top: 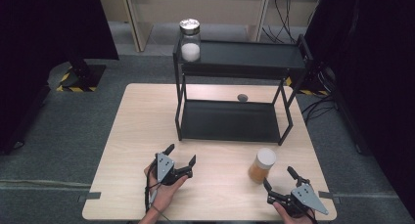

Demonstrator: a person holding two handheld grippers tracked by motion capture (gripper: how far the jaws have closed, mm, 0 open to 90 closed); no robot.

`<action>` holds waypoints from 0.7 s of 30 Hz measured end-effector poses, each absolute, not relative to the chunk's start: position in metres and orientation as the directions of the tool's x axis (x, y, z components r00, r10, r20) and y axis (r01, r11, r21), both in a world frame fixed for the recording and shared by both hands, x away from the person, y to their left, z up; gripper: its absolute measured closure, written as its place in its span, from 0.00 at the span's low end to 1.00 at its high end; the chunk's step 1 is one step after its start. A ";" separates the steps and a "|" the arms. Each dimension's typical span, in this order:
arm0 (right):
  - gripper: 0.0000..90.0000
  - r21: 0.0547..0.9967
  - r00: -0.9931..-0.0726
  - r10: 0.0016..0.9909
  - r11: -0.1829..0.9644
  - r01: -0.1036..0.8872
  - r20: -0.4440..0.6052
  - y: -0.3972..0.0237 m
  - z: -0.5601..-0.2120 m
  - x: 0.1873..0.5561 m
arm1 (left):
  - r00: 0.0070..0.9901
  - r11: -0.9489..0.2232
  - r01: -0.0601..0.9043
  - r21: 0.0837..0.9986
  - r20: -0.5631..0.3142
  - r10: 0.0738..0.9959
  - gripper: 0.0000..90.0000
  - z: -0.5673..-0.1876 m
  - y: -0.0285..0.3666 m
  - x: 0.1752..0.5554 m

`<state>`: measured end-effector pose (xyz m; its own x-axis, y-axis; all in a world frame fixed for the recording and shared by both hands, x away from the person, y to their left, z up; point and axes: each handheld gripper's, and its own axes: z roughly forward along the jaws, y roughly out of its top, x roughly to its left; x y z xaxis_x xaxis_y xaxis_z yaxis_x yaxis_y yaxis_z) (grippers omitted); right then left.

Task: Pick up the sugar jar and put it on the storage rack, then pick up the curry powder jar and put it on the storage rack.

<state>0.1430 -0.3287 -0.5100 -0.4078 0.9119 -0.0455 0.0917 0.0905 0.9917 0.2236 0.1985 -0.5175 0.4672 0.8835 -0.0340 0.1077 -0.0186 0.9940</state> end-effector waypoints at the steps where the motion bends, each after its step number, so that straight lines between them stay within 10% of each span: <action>1: 0.06 0.992 -0.407 0.912 0.091 0.090 -0.046 -0.329 -0.510 0.143 | 0.465 -0.014 0.107 0.994 -0.038 0.884 0.11 -0.518 0.198 0.223; 21: 0.06 0.992 -0.419 0.908 0.069 0.101 -0.021 -0.331 -0.509 0.144 | 0.467 -0.014 0.105 0.994 -0.037 0.883 0.11 -0.518 0.199 0.223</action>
<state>0.1436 -0.3311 -0.5095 -0.4187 0.9079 -0.0205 0.1012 0.0691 0.9925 0.2232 0.1987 -0.5183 0.4673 0.8834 -0.0367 0.1047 -0.0141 0.9944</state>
